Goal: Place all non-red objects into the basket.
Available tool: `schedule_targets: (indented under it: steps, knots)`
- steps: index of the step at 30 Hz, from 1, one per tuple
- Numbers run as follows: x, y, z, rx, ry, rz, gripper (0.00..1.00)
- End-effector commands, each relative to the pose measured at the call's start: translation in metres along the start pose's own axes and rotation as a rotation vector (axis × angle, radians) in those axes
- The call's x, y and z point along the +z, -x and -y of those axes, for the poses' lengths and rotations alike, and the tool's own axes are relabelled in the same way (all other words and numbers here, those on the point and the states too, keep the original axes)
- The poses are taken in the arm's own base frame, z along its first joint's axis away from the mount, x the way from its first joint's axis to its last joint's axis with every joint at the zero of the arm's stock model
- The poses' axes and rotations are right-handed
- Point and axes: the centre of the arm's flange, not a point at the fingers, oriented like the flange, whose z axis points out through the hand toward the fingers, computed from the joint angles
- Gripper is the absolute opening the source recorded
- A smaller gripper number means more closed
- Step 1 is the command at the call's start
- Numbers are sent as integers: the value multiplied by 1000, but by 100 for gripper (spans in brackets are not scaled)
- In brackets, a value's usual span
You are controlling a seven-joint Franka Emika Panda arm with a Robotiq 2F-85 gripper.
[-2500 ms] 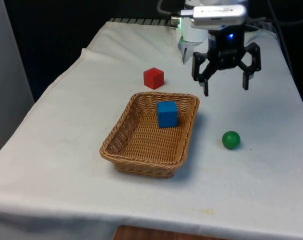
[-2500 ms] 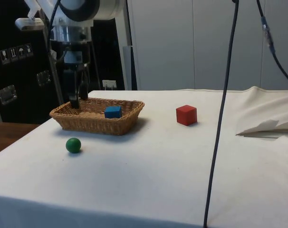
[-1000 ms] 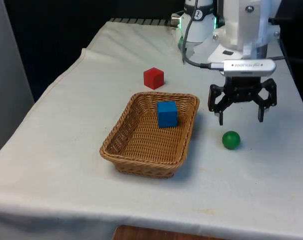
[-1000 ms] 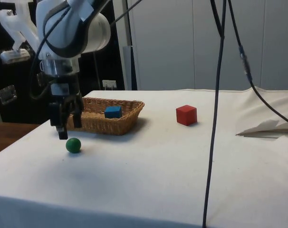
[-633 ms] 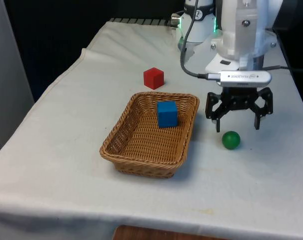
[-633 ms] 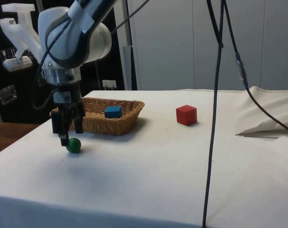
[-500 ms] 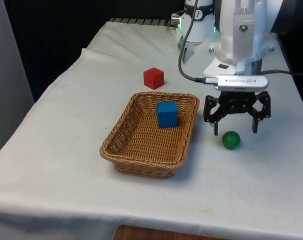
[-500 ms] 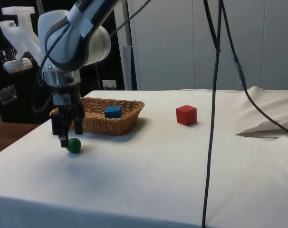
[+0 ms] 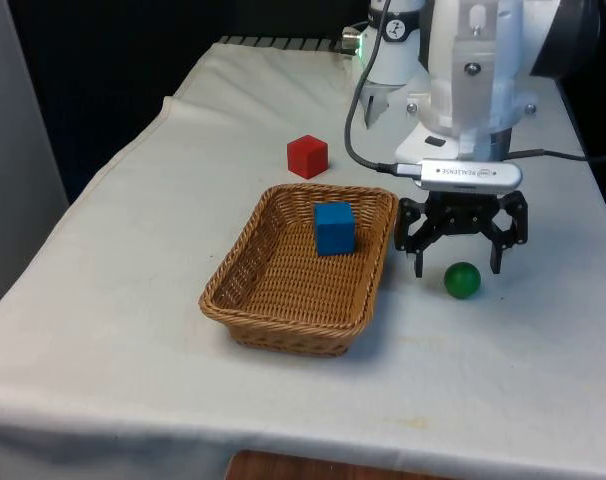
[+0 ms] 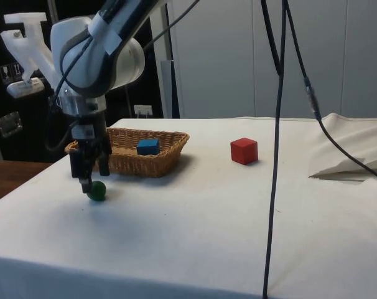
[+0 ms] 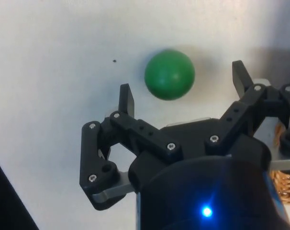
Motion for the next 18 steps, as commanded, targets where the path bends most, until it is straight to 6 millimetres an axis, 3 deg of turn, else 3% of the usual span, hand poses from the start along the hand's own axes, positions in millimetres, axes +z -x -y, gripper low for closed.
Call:
schedule_targets:
  steps: [1, 18]
  knots:
    - [2, 0, 2, -1, 6, 1, 100]
    - [8, 1, 5, -6, 2, 7, 100]
